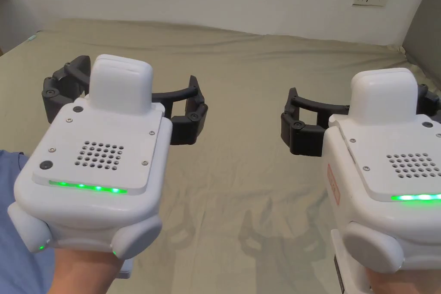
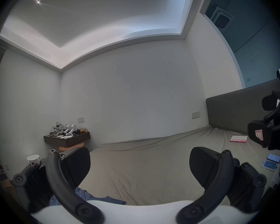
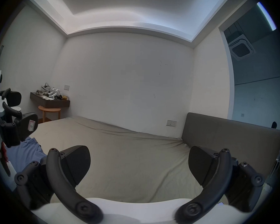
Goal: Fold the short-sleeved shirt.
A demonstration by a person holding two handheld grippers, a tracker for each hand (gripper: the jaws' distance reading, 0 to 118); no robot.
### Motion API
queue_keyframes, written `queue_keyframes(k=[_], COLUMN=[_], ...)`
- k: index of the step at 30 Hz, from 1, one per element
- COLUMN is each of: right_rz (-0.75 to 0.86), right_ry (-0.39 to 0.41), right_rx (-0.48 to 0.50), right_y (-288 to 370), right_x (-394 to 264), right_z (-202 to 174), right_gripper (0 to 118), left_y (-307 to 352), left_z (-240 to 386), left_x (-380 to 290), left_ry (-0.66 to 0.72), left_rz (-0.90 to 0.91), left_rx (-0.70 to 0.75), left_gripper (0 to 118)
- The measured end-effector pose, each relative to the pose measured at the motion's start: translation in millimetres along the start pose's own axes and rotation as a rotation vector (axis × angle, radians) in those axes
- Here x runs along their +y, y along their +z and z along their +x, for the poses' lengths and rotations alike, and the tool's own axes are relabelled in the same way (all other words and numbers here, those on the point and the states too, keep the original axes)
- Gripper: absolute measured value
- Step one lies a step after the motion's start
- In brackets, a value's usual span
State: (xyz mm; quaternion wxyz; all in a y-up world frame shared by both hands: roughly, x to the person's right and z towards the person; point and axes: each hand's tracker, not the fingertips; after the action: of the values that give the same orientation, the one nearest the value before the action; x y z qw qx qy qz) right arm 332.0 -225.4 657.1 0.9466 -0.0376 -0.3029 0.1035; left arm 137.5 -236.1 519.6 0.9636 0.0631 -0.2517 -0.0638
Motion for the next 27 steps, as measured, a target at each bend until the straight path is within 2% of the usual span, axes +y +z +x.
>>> queue_keyframes(k=[11, 13, 14, 15, 16, 17, 18, 20, 21, 27], right_rz=[-0.038, -0.044, -0.044, -0.041, -0.036, -0.031, -0.026, -0.011, -0.023, -0.052], right_ry=[-0.022, -0.031, -0.038, -0.044, -0.043, -0.035, -0.021, -0.004, -0.002, -0.031], right_rx=[0.066, 0.073, 0.078, 0.089, 0.093, 0.085, 0.074, 0.067, 0.093, 0.077], right_y=[4.0, 3.8, 4.7, 6.3, 7.9, 8.2, 8.1, 8.7, 7.9, 2.0], right_x=[3.7, 5.4, 5.4, 5.7, 5.8, 5.5, 4.5, 1.5, 2.1, -3.0], right_z=[4.7, 4.8, 5.0, 5.1, 4.1, 2.2, 1.9, 2.6, 4.7, 9.4], right_gripper=[118, 116, 106, 73, 37, 6, 2, 2, 2, 2], left_y=[4.4, 5.7, 6.2, 6.5, 6.0, 4.3, 2.7, 2.3, 0.9, -2.5], left_z=[5.7, 6.3, 7.0, 7.8, 9.1, 10.9, 12.1, 11.3, 11.7, 11.5], left_x=[4.5, 7.5, 9.1, 10.1, 10.4, 10.4, 9.8, 8.1, 6.3, 1.4], left_ry=[0.017, 0.015, 0.017, 0.016, 0.014, 0.004, -0.005, -0.001, 0.013, 0.013], left_rz=[-0.022, -0.019, -0.019, -0.019, -0.019, -0.021, -0.027, -0.026, -0.042, -0.076], left_rx=[-0.038, -0.04, -0.043, -0.047, -0.05, -0.041, -0.037, -0.047, -0.069, -0.077], left_gripper=[118, 109, 95, 60, 30, 11, 8, 1, 0, 0])
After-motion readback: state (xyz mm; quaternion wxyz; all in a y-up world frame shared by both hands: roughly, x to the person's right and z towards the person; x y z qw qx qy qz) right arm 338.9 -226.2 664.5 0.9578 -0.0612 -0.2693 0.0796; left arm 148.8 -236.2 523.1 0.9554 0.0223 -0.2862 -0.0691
